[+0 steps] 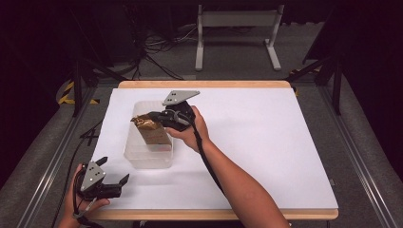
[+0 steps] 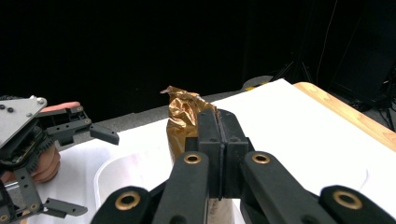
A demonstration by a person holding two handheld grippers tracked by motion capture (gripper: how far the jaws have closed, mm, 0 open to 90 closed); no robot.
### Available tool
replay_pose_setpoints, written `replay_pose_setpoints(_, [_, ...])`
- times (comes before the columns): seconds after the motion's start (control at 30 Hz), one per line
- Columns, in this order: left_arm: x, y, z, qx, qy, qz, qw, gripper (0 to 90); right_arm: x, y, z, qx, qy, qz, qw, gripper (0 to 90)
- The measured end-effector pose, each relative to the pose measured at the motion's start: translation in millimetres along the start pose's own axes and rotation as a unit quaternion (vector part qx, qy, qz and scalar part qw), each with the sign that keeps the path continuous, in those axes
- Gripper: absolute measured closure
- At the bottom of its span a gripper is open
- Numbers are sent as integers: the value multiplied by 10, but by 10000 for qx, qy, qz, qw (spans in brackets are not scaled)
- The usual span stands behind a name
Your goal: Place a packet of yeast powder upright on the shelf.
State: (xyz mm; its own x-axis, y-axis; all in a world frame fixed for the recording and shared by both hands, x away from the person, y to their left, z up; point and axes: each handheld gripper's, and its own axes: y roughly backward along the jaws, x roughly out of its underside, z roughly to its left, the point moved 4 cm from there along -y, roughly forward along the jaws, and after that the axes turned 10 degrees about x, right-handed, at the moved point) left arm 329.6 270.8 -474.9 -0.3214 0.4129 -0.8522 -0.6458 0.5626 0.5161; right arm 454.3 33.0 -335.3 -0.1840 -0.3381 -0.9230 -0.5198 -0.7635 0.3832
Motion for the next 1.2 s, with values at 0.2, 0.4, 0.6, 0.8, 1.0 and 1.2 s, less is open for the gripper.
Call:
replay_pose_setpoints(0.2, [-1,7,-2,-14,-1,4,10000,50,51,27,5,31,50,24,10000,894])
replay_pose_setpoints(0.4, [1,7,-2,-29,12,-12,10000,50,75,63,-14,76,75,24,9999,893])
replay_pose_setpoints(0.6, [-1,10,-4,-36,1,-6,10000,50,110,106,-7,133,197,55,9997,886])
replay_pose_setpoints(0.8, [-4,10,-6,-34,-11,1,10000,50,137,159,-42,130,228,74,9996,867])
replay_pose_setpoints(1.0, [-4,9,-7,-37,-18,10,10000,50,167,180,-57,203,351,177,9990,828])
replay_pose_setpoints(1.2, [-5,10,-8,-40,-7,0,10000,51,183,203,-70,209,371,213,9989,819])
